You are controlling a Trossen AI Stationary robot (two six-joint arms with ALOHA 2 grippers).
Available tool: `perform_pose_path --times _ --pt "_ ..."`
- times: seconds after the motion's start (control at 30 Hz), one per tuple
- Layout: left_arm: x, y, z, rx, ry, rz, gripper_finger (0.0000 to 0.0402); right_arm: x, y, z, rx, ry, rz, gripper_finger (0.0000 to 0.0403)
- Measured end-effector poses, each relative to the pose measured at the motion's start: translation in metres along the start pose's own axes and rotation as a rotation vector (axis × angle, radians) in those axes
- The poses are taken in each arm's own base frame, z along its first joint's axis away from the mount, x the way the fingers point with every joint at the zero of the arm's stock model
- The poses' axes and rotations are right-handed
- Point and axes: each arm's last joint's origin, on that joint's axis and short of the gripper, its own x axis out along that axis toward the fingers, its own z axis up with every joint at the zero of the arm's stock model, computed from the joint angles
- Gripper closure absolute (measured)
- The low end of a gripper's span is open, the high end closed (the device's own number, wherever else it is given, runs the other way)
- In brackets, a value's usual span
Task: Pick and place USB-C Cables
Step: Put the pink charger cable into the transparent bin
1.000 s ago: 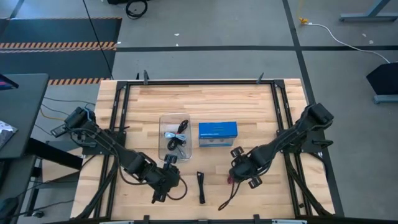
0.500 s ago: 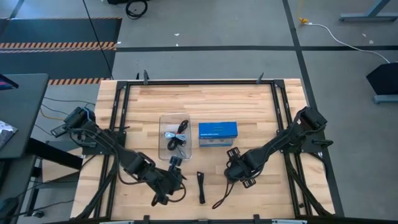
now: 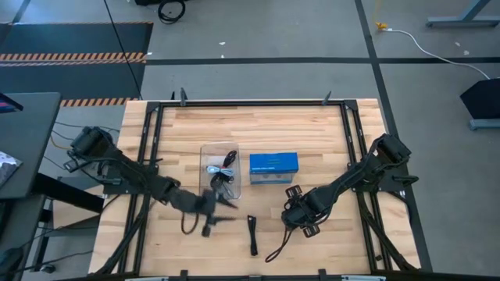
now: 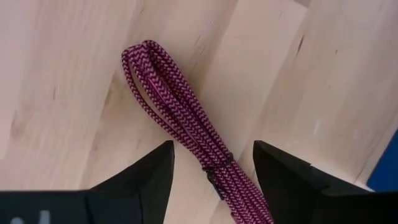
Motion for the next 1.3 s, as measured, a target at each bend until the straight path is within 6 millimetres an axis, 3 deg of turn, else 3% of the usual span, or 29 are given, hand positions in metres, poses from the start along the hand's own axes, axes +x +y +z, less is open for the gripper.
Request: perform_pose_path --times 0.13,0.27,0.63,0.8,1.03,1.3 --pt "-0.023 0.018 -0.012 -0.082 -0.072 0.118 0.0226 0.004 0.000 -0.003 0.000 0.002 0.000 0.0178" --pt "-0.038 0.023 -0.019 -0.103 -0.087 0.276 0.0226 0.014 0.000 -0.013 -0.002 0.031 0.011 0.0179" --pt "-0.046 0.016 -0.033 -0.043 -0.007 0.492 0.0226 0.022 0.000 -0.020 0.064 0.024 0.019 0.0189" --pt "-0.048 0.014 -0.038 -0.067 0.027 0.489 0.0226 0.023 0.001 -0.020 0.087 0.021 0.023 0.0242" --pt "-0.050 0.010 -0.040 -0.068 0.026 0.491 0.0226 0.019 0.001 -0.015 0.137 0.019 0.045 0.0380" --pt "-0.050 0.005 -0.040 -0.078 0.036 0.416 0.0226 -0.013 0.003 0.023 0.102 -0.144 0.049 0.0383"
